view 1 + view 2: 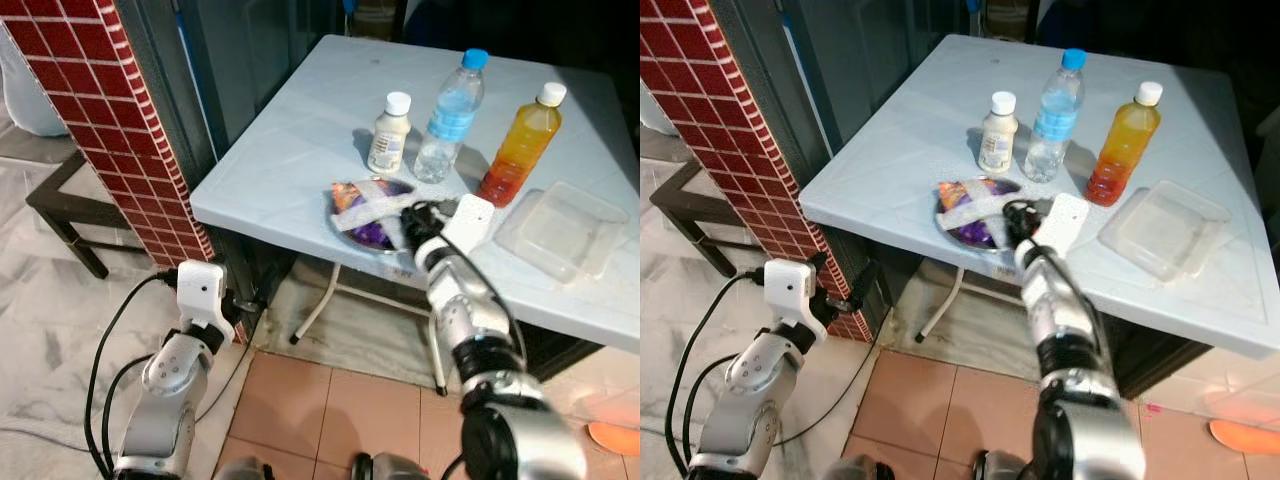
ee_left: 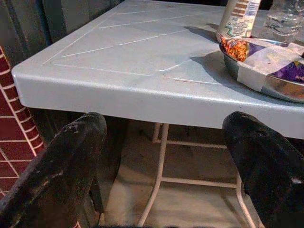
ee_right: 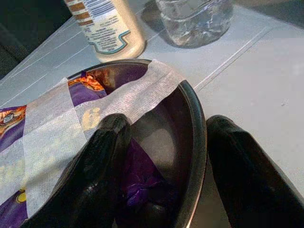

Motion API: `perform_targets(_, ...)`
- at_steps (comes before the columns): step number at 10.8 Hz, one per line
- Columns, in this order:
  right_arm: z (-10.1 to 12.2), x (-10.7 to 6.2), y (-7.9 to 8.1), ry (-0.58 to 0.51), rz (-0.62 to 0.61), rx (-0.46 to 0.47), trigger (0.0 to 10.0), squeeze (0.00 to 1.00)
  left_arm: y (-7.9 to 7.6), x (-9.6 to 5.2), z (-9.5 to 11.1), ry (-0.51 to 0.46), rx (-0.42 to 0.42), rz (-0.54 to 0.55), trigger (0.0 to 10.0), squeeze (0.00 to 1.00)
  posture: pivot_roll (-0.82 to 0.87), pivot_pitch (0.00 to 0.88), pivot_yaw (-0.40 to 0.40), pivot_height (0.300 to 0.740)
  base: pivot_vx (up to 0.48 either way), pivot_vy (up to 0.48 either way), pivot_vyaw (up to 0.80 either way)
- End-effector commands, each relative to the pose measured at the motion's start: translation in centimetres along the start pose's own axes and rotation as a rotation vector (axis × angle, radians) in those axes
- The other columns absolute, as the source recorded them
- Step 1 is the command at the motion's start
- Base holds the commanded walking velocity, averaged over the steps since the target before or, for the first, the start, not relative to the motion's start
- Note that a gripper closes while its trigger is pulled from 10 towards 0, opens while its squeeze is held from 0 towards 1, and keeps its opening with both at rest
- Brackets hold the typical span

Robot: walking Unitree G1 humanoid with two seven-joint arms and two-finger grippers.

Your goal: Restocking fridge

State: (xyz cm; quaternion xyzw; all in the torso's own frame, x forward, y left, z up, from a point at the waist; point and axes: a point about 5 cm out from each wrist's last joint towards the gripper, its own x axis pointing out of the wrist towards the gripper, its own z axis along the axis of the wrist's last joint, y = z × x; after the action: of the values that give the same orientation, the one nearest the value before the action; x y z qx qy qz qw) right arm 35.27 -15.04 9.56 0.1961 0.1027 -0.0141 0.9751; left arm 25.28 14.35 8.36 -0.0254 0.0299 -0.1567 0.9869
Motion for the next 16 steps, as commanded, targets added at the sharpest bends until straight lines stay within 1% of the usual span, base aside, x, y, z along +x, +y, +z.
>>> perform_targets(1, -1.5, -0.5, 0.4, 0.065, -0.008, -0.011, 10.0, 1.00, 0.0, 0.1, -0.1, 0.011, 0.006, 0.001, 10.0, 0.00, 0.03, 0.050, 0.019, 0.740, 0.000, 0.000, 0.00)
perform_targets(3, -1.5, -0.9, 0.4, 0.051, -0.032, -0.006, 10.0, 1.00, 0.0, 0.1, -0.1, 0.011, 0.005, 0.000, 10.0, 0.00, 0.03, 0.050, 0.018, 0.740, 0.000, 0.000, 0.00)
perform_targets(5, -0.7, -1.3, 0.4, 0.003, -0.050, -0.011, 10.0, 1.00, 0.0, 0.2, -0.1, 0.012, 0.004, 0.001, 10.0, 0.00, 0.03, 0.051, 0.017, 0.740, 0.000, 0.000, 0.00)
perform_targets(6, -0.4, -1.3, 0.4, -0.001, -0.060, -0.012, 10.0, 0.42, 0.0, 0.2, -0.1, 0.013, 0.004, -0.001, 10.0, 0.00, 0.03, 0.050, 0.017, 0.740, 0.000, 0.000, 0.00)
perform_targets(7, 0.4, -1.3, 0.3, -0.039, -0.065, -0.035, 10.0, 0.00, 0.1, 0.2, -0.1, 0.013, 0.004, -0.001, 10.0, 0.00, 0.03, 0.050, 0.018, 0.740, 0.000, 0.000, 0.00)
perform_targets(8, 1.0, -1.3, 0.2, -0.064, -0.062, -0.060, 9.5, 0.00, 0.1, 0.3, -0.1, 0.013, 0.004, 0.001, 10.0, 0.00, 0.03, 0.050, 0.019, 0.740, 0.000, 0.000, 0.00)
perform_targets(9, 1.1, -1.3, -0.3, -0.073, -0.070, -0.078, 7.0, 0.00, 0.1, 0.3, -0.1, 0.013, 0.006, -0.002, 10.0, 0.00, 0.03, 0.048, 0.019, 0.740, 0.000, 0.000, 0.00)
perform_targets(10, 1.1, -1.3, -0.5, -0.061, -0.089, -0.085, 0.0, 0.00, 0.1, 0.3, -0.1, 0.013, 0.007, -0.002, 10.0, 0.00, 0.03, 0.048, 0.019, 0.740, 0.000, 0.000, 0.00)
perform_targets(12, 0.7, -1.4, -0.2, -0.040, -0.079, -0.073, 0.0, 0.00, 0.1, 0.3, -0.1, 0.013, 0.010, -0.003, 10.0, 0.00, 0.03, 0.045, 0.021, 0.740, 0.000, 0.000, 0.00)
perform_targets(13, -0.1, -1.4, 0.1, 0.001, -0.065, -0.064, 0.0, 0.00, 0.1, 0.3, -0.1, 0.014, 0.010, -0.005, 10.0, 0.00, 0.03, 0.044, 0.021, 0.740, 0.000, 0.000, 0.00)
perform_targets(14, -0.3, -1.3, 0.2, 0.016, -0.055, -0.063, 1.0, 0.00, 0.1, 0.3, -0.1, 0.014, 0.010, -0.005, 10.0, 0.00, 0.03, 0.043, 0.020, 0.740, 0.000, 0.000, 0.00)
perform_targets(15, -0.5, -1.1, 0.2, 0.033, -0.043, -0.063, 4.2, 0.00, 0.0, 0.3, -0.2, 0.015, 0.011, -0.007, 10.0, 0.00, 0.03, 0.042, 0.020, 0.740, 0.000, 0.000, 0.00)
perform_targets(16, -0.1, -0.7, 0.2, 0.033, -0.035, -0.060, 9.1, 0.00, 0.0, 0.3, -0.2, 0.015, 0.010, -0.007, 10.0, 0.00, 0.03, 0.042, 0.020, 0.740, 0.000, 0.000, 0.00)
